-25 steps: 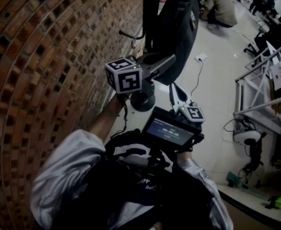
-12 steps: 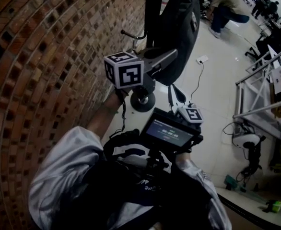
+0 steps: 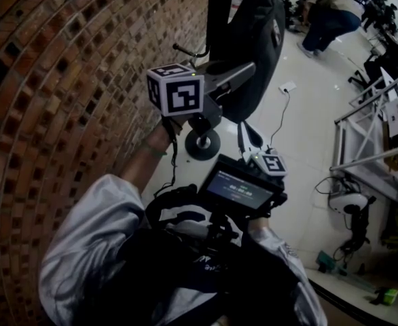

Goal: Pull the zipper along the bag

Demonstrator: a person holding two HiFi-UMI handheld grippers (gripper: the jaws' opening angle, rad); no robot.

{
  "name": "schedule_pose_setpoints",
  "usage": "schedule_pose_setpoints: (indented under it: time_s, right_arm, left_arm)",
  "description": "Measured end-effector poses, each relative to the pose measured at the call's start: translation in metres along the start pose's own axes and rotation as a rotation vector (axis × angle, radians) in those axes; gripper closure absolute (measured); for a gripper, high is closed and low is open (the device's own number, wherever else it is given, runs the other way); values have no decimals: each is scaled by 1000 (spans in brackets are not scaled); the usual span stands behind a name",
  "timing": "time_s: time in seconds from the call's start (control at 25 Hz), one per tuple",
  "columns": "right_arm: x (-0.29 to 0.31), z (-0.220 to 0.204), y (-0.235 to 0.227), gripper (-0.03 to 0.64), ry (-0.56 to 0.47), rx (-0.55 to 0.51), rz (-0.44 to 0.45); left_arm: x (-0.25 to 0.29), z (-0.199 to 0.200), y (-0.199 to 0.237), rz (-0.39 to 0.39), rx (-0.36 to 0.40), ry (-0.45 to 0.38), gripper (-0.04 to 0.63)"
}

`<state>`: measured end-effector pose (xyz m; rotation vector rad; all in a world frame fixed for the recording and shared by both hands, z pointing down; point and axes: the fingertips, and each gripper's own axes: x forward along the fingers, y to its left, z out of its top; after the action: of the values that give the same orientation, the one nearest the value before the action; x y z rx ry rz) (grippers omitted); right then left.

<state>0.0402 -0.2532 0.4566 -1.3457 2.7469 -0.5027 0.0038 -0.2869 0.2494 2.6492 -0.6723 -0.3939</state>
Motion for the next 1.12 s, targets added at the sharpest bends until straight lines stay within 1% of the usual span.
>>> schedule_pose_setpoints:
  time_s: [0.28,0.52,0.76,0.96,1.12]
  right_arm:
    - [1,0,-1,617,0,5,-2]
    - [3,-5,0,617,5,6,7]
    - [4,-6,3,617,9,8,13]
    - [4,-7,3,617,7,8,14]
    - [4,-11,3,617,17,8,16]
  left_arm:
    - [3,12,-4,0,26,-1,535]
    - [5,16,-5,-14,10,12,535]
    - [7,25,-8,-11,34,11,534]
    - [9,28,-8,-18,32,19,532]
    - [7,26,-8,-20,4,-8,531]
